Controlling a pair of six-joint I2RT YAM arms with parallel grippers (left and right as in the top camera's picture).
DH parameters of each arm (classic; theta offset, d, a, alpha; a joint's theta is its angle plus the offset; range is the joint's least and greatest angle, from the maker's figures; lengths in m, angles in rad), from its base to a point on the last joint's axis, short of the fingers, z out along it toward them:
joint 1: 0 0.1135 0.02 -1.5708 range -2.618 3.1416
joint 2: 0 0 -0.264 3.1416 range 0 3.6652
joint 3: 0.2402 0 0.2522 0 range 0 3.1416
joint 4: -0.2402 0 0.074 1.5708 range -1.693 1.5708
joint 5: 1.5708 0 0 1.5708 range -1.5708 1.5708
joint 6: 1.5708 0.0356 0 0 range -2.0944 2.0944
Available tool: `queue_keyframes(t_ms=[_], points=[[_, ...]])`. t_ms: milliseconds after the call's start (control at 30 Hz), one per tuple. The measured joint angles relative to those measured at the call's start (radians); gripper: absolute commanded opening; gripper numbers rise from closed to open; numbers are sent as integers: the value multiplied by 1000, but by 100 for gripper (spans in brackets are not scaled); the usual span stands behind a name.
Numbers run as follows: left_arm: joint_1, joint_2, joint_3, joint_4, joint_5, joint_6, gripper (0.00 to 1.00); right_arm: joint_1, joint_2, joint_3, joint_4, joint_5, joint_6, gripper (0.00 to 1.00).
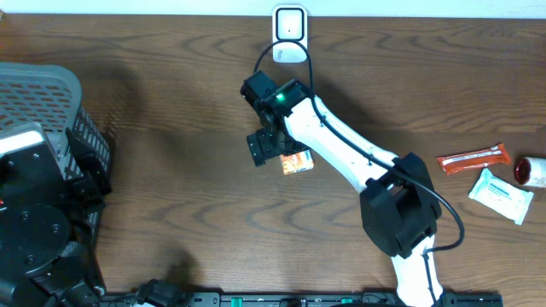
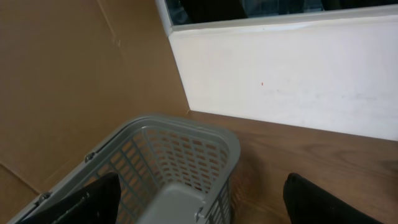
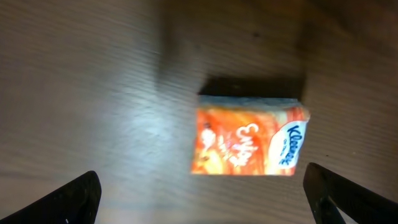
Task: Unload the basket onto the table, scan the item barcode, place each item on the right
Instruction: 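Lift the tissue box and hold its barcode under the scanner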
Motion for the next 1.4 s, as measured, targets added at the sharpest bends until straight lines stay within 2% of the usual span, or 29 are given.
queue_keyframes(t_ms=[400, 633, 833, 933, 1267, 1400], points=[[0, 0, 0, 0, 0, 0, 84, -73, 57, -34, 67, 8, -17, 99], [0, 0, 0, 0, 0, 0, 84, -74, 58, -143, 130, -3, -24, 99], [0, 0, 0, 0, 0, 0, 84, -74, 55, -156, 137, -13, -31, 85], [0, 0, 0, 0, 0, 0, 84, -74, 53, -158, 153, -12, -30, 74], [0, 0, 0, 0, 0, 0, 84, -80, 51, -159, 183, -6, -32, 67], [0, 0, 0, 0, 0, 0, 84, -84, 53, -150, 142, -10, -32, 65]])
